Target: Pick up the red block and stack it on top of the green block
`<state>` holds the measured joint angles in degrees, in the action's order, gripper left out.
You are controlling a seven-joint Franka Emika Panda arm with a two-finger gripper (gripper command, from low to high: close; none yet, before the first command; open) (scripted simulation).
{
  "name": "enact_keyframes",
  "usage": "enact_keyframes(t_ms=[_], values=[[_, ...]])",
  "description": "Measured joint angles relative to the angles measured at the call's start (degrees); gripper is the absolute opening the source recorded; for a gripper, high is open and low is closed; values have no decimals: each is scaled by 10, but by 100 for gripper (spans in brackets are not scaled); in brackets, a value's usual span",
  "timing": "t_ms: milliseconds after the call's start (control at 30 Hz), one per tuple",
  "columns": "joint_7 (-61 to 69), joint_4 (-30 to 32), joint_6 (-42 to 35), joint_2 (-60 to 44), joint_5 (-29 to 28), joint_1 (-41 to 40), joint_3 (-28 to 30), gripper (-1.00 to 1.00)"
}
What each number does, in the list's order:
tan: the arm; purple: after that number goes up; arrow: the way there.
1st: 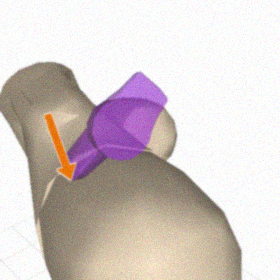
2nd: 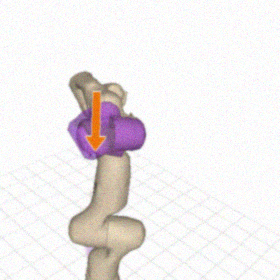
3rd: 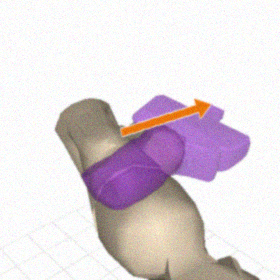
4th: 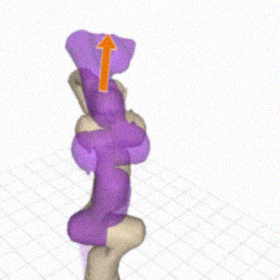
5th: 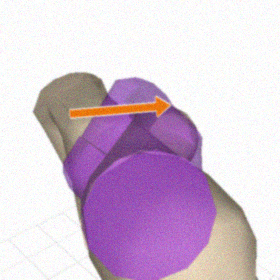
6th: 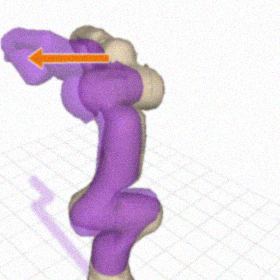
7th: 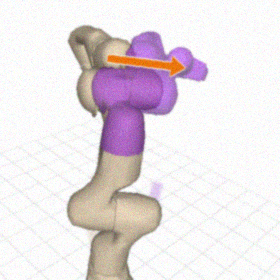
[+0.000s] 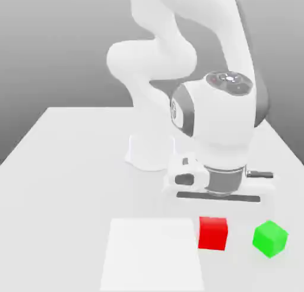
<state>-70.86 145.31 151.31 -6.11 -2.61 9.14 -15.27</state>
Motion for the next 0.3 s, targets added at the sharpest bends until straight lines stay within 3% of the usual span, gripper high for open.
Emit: enact_keyframes(t_ms=[67, 200, 233, 300], values=[[-37, -3, 0, -5, -14, 44, -29, -100], [-92, -9, 59, -75, -74, 75, -13, -100], [-100, -10, 70, -87, -84, 81, -7, 100], [-100, -10, 70, -87, -84, 81, -7, 100]])
